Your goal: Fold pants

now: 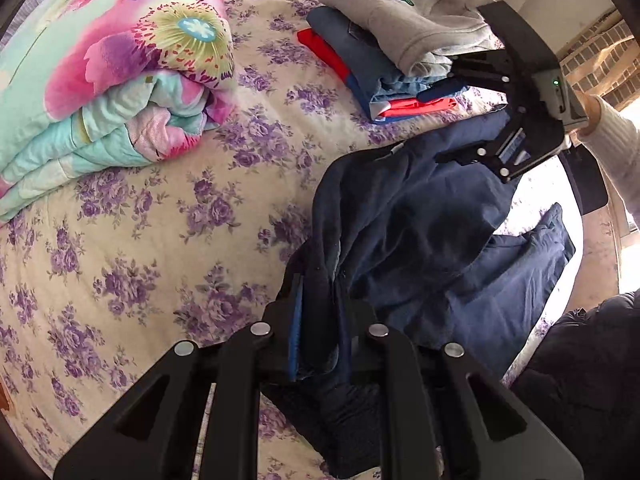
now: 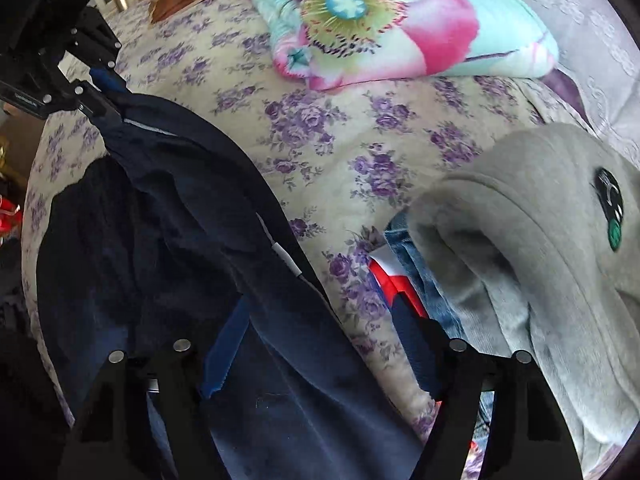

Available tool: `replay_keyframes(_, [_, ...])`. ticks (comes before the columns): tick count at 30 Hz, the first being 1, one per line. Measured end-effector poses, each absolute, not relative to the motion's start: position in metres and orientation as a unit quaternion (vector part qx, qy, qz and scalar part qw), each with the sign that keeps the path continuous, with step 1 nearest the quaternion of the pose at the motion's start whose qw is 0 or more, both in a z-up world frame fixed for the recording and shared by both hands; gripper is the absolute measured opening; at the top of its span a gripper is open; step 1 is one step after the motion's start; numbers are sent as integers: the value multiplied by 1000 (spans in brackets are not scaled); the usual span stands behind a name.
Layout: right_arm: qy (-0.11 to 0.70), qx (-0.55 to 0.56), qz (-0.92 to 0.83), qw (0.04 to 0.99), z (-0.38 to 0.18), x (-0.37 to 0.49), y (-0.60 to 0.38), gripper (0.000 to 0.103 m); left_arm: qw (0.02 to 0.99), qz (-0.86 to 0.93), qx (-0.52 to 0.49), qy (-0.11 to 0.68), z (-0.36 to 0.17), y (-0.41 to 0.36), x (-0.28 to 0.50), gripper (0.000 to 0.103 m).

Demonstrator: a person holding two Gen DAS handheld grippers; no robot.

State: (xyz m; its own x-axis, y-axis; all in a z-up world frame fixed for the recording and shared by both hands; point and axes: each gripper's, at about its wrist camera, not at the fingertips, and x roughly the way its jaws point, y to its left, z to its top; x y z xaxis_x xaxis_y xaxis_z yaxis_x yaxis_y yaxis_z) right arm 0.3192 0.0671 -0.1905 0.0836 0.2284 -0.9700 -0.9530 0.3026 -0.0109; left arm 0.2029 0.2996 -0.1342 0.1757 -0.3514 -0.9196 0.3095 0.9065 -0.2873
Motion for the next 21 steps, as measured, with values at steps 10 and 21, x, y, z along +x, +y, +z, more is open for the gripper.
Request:
replay_keyframes(10, [516,-371,497,591,-194,325,87,55,765,-222,-46,603,-141,304,186,14])
replay_keyframes(21, [585,-409,470,520,-258,324,103,32,763,-217,-57,606,-150,305,190,14])
